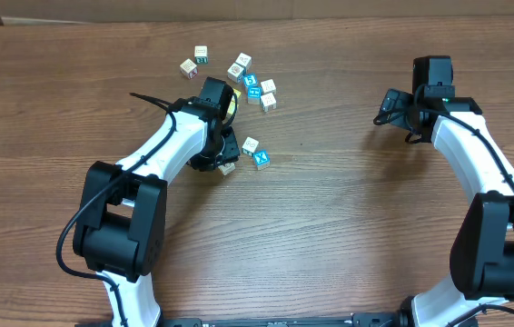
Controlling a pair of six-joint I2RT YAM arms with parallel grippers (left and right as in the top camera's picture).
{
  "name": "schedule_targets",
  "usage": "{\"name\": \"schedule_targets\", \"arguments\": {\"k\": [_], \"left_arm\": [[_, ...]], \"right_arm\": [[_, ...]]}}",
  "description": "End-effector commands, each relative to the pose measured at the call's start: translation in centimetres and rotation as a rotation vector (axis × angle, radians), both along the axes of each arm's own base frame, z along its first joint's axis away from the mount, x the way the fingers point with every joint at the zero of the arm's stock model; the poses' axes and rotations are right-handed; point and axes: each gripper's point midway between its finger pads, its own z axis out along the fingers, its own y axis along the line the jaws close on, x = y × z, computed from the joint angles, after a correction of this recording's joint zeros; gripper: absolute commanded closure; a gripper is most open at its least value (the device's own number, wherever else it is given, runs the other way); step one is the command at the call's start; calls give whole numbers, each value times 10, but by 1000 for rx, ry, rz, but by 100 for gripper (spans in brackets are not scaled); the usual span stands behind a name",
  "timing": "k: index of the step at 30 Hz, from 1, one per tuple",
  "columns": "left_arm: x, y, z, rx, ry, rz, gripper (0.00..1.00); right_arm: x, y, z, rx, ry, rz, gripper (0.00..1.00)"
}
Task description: Form a circle
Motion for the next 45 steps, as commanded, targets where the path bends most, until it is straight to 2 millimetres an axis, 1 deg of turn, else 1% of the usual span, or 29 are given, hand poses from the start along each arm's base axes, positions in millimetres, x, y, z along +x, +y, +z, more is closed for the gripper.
{"name": "schedule_targets", "arguments": {"k": [1, 3, 8, 12, 13, 15, 18, 20, 21, 23, 25, 27, 29, 32, 35, 39, 42, 43, 45], "left_arm": [[-1, 0, -1, 21, -13, -103, 62], [0, 0, 0, 26, -22, -150, 64], [1, 0, 0, 41, -36, -275, 71], [1, -1, 0, 52, -45, -376, 73], [1, -1, 0, 54, -47, -394, 71], [0, -1, 0, 56, -47, -417, 59], [-4, -3, -1, 37, -31, -423, 48], [-9, -6, -1, 16, -14, -426, 45], [-12, -7, -1, 3, -3, -427, 45], [-17, -12, -1, -28, 14, -430, 52], [-21, -17, 0, -57, 27, -436, 61], [-23, -18, 0, -57, 31, -442, 66], [-23, -18, 0, -54, 30, -444, 77], [-20, -15, -1, -32, 21, -448, 78], [-15, -11, -1, 1, -5, -505, 79], [-8, -14, 0, 5, -44, -578, 76], [-10, -13, 0, 7, -37, -593, 60], [-12, -13, 0, 7, -29, -593, 57], [-17, -11, -1, 8, -9, -593, 57]], "right_arm": [[4, -3, 9, -7, -27, -6, 0], [4, -2, 9, -7, -26, -6, 0], [4, -2, 9, -7, -26, -6, 0], [4, -2, 9, -7, -26, -6, 0], [4, -2, 9, -7, -27, -6, 0], [4, -2, 9, -7, -26, -6, 0], [4, -3, 9, -7, -26, -6, 0], [4, -3, 9, -7, -26, -6, 0], [4, -2, 9, -7, -26, -6, 0], [4, -3, 9, -7, -26, -6, 0], [4, -3, 9, -7, -26, -6, 0], [4, -2, 9, -7, -26, -6, 0], [4, -3, 9, -7, -27, -6, 0], [4, -3, 9, -7, -26, -6, 0], [4, -2, 9, -7, -26, -6, 0], [4, -3, 9, -7, -26, -6, 0], [4, -2, 9, -7, -26, -6, 0], [4, -2, 9, -7, -26, -6, 0], [4, -2, 9, -7, -26, -6, 0]]}}
